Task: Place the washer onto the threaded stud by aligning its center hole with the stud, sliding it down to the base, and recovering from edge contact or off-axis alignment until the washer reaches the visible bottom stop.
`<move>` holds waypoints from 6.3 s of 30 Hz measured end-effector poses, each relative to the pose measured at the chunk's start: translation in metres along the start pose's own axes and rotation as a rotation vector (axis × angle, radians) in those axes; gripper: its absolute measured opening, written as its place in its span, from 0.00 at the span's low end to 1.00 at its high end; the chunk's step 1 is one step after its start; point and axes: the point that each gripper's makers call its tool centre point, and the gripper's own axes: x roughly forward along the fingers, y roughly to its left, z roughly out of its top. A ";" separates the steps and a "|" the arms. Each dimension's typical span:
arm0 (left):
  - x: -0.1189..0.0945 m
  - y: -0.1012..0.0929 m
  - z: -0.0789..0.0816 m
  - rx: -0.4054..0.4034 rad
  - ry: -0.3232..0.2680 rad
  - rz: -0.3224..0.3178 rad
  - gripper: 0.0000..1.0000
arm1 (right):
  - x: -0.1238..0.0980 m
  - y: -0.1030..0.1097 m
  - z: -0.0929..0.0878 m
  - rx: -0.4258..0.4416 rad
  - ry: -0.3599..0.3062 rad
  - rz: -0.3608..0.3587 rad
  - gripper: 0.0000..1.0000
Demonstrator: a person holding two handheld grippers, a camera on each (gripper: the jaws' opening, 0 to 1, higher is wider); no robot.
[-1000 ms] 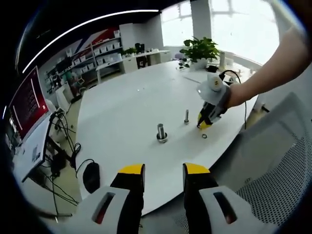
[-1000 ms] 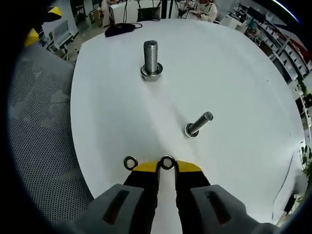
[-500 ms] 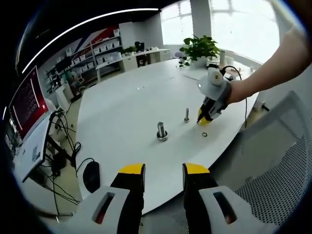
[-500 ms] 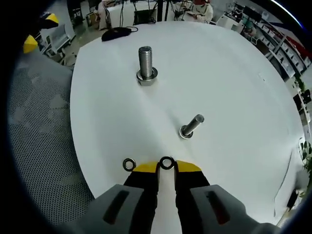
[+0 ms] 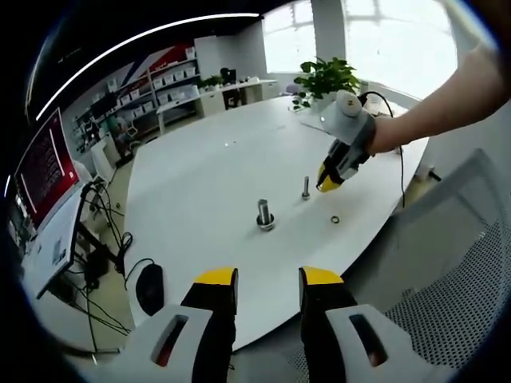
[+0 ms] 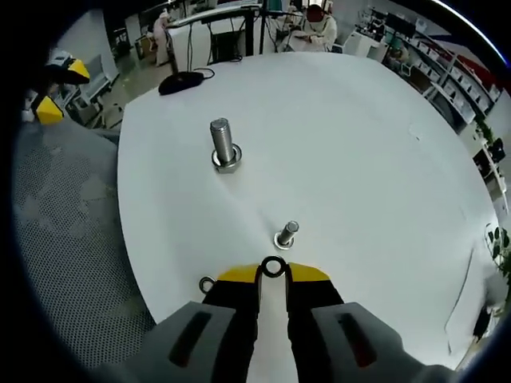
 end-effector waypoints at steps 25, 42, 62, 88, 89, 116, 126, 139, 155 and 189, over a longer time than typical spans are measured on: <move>0.000 -0.001 0.000 0.008 -0.002 -0.005 0.28 | -0.006 -0.006 0.027 0.010 -0.063 -0.031 0.14; 0.000 -0.002 0.000 0.011 -0.003 -0.010 0.28 | 0.000 -0.011 0.025 -0.001 -0.022 -0.037 0.14; 0.000 -0.007 -0.001 0.023 0.008 -0.032 0.27 | 0.025 -0.013 0.018 -0.002 0.034 -0.016 0.14; 0.002 -0.014 -0.006 0.056 0.034 -0.066 0.26 | 0.045 -0.012 0.007 0.004 0.090 -0.008 0.16; 0.002 -0.015 -0.006 0.055 0.034 -0.067 0.27 | 0.045 -0.012 0.006 0.002 0.092 -0.011 0.17; 0.000 -0.008 -0.007 0.045 0.034 -0.021 0.27 | 0.011 0.018 -0.036 0.023 0.085 0.021 0.22; 0.000 -0.006 -0.007 0.054 0.036 0.002 0.27 | 0.008 0.044 -0.041 -0.014 0.057 0.089 0.23; 0.000 -0.001 -0.009 0.062 0.045 0.029 0.27 | 0.012 0.064 -0.032 -0.084 0.029 0.145 0.24; 0.002 0.000 -0.014 0.069 0.078 0.037 0.28 | 0.023 0.074 -0.041 -0.167 0.056 0.167 0.23; 0.003 0.000 -0.017 0.080 0.097 0.041 0.27 | 0.027 0.082 -0.044 -0.500 0.380 0.201 0.15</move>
